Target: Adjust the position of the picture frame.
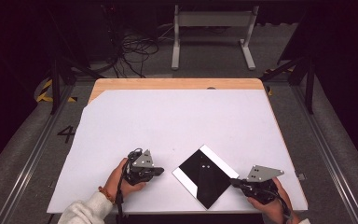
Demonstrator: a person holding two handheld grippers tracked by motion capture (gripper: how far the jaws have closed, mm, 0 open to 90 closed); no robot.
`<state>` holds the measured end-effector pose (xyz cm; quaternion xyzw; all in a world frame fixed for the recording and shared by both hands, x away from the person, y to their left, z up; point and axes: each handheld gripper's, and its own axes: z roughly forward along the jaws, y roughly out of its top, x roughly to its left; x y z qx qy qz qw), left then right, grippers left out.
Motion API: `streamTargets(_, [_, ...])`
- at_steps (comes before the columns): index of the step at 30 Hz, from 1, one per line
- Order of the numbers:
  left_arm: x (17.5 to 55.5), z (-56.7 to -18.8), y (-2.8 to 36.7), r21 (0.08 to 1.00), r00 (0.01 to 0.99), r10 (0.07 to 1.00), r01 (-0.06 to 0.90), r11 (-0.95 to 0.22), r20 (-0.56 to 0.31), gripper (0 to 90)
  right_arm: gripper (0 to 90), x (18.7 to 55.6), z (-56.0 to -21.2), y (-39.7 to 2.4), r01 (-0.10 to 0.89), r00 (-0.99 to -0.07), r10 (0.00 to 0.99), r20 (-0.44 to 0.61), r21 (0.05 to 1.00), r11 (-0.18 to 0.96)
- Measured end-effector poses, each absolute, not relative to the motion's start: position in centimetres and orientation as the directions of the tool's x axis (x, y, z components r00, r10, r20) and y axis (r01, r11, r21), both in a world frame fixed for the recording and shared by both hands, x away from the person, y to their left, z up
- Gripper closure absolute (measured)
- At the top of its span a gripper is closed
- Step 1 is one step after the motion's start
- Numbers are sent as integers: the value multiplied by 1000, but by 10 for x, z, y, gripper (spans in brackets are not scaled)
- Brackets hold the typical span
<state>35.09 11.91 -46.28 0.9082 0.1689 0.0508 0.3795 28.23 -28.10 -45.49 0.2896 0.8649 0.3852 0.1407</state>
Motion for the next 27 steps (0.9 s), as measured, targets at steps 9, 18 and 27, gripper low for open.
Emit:
streamTargets(9, [351, -462, 106, 702, 953, 302, 231, -674, -24, 898, 900, 281, -456, -279, 376, -792, 608, -44, 750, 544])
streamTargets(18, [353, -462, 97, 700, 956, 293, 230, -676, -31, 898, 900, 282, -457, -278, 368, -787, 614, -58, 755, 543])
streamTargets(27, [351, -462, 97, 698, 959, 281, 223, -681, -32, 898, 900, 284, -457, -276, 368, -783, 619, -63, 755, 542])
